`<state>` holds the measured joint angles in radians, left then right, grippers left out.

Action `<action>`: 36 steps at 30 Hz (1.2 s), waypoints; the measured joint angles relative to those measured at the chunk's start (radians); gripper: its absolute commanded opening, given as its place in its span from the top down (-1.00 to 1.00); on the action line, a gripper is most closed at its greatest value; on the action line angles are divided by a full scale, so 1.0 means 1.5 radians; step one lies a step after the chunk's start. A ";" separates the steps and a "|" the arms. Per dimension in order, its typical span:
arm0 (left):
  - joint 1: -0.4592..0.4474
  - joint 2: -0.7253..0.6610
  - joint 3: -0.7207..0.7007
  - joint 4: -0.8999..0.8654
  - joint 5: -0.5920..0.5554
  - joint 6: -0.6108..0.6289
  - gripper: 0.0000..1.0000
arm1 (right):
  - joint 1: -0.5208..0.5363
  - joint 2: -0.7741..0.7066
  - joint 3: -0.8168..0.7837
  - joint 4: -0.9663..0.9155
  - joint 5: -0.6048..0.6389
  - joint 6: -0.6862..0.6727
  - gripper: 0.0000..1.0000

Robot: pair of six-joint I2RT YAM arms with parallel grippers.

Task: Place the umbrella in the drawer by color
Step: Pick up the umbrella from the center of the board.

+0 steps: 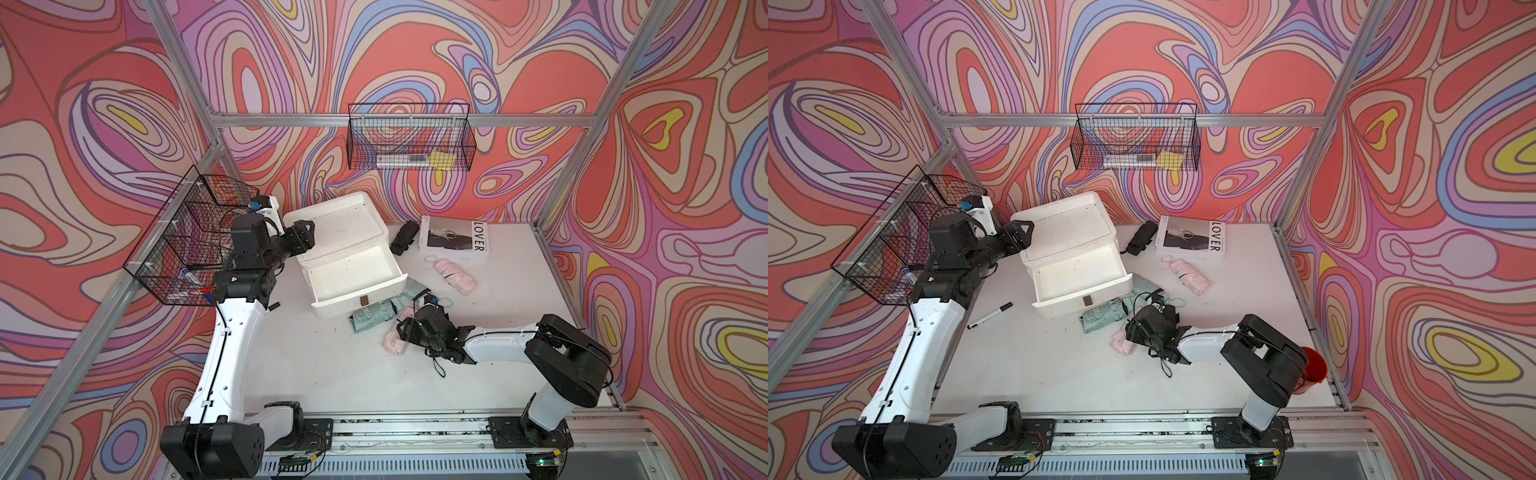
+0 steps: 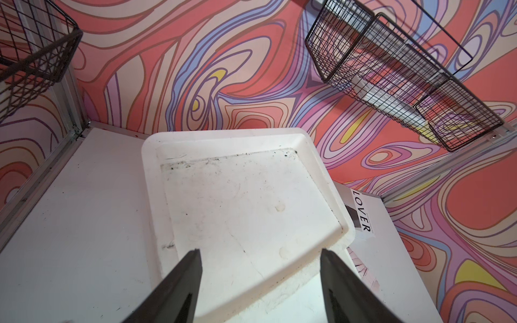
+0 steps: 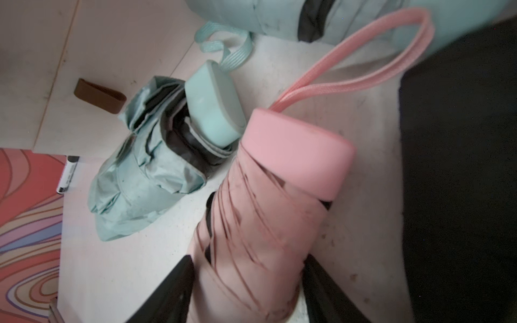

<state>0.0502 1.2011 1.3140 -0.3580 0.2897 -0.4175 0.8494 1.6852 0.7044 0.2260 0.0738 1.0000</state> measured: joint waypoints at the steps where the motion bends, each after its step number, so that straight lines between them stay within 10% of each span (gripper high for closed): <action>1: 0.000 0.000 0.000 0.001 0.000 0.000 -0.43 | -0.002 0.000 -0.005 0.009 0.000 0.002 -0.05; 9: -0.002 -0.002 -0.009 0.010 -0.004 0.000 -0.42 | -0.010 -0.026 -0.038 0.049 0.011 0.021 1.00; 17: -0.023 -0.002 -0.009 0.017 -0.009 0.002 -0.42 | -0.013 -0.047 -0.042 0.037 0.027 0.008 1.00; 25: -0.059 -0.003 -0.016 0.034 0.003 0.007 -0.42 | -0.013 -0.301 -0.072 -0.119 0.140 -0.107 1.00; 30: -0.135 -0.014 -0.052 0.087 0.047 0.032 -0.98 | -0.013 -0.532 -0.117 -0.121 0.195 -0.212 1.00; 36: -0.297 -0.026 -0.098 0.137 0.125 0.108 -0.96 | -0.014 -0.697 -0.161 -0.082 0.199 -0.329 1.00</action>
<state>-0.3954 1.1618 1.1664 -0.1528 0.4778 -0.2558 0.8276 0.6403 0.4629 0.1024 0.3729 0.5072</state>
